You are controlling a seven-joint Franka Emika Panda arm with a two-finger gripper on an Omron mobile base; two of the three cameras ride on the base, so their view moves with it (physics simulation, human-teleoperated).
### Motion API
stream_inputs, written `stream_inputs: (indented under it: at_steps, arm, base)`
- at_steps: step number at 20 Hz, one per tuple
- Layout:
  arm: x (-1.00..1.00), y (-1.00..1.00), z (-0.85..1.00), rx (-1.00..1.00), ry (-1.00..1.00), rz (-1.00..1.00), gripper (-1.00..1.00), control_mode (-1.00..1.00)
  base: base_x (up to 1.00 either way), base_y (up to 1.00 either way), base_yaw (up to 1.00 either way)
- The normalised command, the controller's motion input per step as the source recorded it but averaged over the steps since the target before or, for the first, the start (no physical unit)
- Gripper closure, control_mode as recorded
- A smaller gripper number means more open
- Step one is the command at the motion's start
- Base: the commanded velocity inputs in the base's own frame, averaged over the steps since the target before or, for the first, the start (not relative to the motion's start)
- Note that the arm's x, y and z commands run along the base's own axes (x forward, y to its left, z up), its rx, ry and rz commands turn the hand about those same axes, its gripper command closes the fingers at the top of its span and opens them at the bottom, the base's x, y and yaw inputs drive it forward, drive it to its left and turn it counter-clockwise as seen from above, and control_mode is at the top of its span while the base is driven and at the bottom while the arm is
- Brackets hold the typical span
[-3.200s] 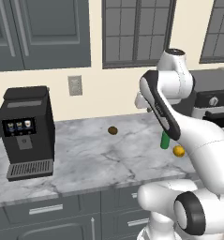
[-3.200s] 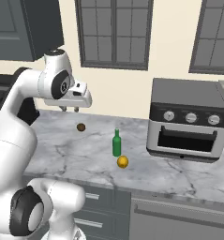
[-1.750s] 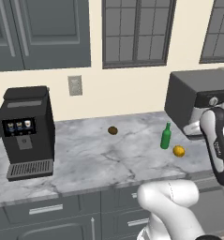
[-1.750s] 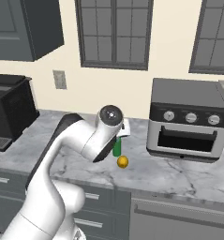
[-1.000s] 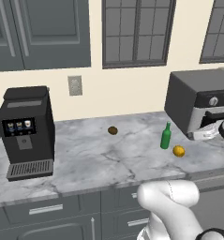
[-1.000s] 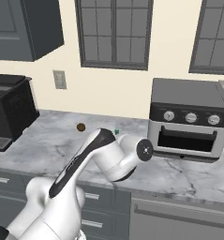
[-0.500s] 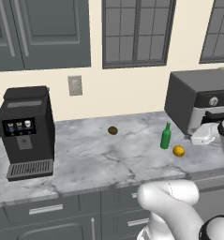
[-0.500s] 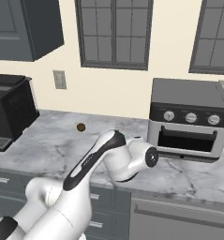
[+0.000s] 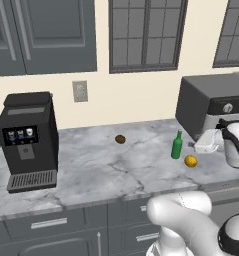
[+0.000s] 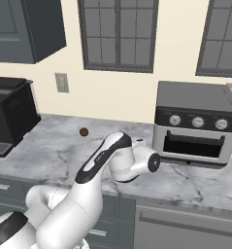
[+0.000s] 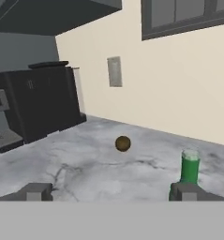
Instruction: Place the beer on the top shelf of the fridge to keep it out of children's reach, and place the lemon and kiwi on lower shelves for easy access.
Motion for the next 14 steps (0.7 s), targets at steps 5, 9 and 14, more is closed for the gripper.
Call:
stream_inputs:
  at_steps: [5,9,14]
  arm:
    - [0.46,0.05,0.0,0.03,0.0,0.0,-1.0,-1.0]
    - [0.44,-0.01,-0.01,0.04,0.0,0.0,-1.0,-1.0]
    - [0.4,-0.04,-0.09,0.02,0.0,0.0,-1.0,-1.0]
  base:
    - [0.0,0.0,0.0]
    - [0.0,0.0,0.0]
    - [0.0,0.0,0.0]
